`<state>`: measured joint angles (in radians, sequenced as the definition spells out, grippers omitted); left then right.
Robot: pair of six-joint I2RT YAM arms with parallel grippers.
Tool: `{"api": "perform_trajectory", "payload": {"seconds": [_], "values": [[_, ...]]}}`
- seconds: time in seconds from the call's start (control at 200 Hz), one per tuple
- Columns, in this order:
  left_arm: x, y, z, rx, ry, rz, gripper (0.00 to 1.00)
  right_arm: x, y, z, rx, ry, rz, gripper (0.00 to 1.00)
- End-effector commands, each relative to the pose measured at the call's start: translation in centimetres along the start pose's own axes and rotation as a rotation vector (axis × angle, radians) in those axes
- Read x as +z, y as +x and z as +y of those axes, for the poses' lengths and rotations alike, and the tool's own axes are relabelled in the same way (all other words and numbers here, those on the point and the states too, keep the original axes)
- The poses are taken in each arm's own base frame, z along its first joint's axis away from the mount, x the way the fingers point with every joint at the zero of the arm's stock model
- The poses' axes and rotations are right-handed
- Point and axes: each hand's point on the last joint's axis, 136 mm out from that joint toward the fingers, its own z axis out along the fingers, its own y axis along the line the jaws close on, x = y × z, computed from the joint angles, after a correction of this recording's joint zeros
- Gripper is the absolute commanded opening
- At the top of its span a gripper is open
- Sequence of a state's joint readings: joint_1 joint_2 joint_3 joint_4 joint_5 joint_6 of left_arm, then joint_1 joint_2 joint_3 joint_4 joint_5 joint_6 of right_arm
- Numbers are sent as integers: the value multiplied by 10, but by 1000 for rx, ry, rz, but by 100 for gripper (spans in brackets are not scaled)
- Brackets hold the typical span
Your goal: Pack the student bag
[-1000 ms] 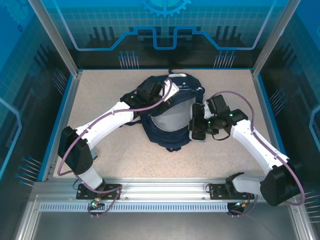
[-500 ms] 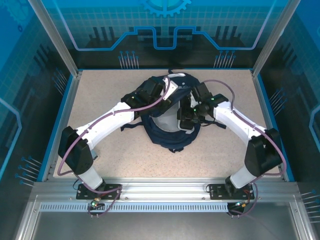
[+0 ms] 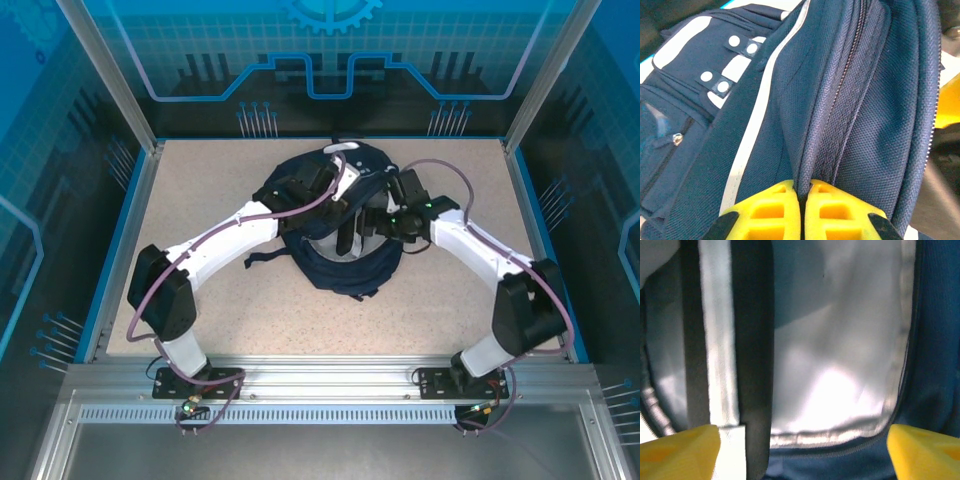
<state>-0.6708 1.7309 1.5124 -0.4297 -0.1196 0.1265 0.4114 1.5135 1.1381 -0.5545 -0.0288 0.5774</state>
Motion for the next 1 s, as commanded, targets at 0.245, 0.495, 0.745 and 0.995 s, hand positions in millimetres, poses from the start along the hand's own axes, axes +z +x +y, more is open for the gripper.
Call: {"api": "perform_trajectory", "payload": {"seconds": [0.245, 0.495, 0.745, 0.995], "values": [[-3, -22, -9, -63, 49, -63, 0, -10, 55, 39, 85, -257, 41, 65], [-9, -26, -9, -87, 54, -78, 0, 16, 70, 38, 229, -271, 39, 46], [-13, -25, -12, -89, 67, -73, 0, 36, 53, 38, 246, -240, 13, 35], [-21, -22, -14, -89, 84, -65, 0, 39, 0, 17, 270, -236, -129, 30]]}}
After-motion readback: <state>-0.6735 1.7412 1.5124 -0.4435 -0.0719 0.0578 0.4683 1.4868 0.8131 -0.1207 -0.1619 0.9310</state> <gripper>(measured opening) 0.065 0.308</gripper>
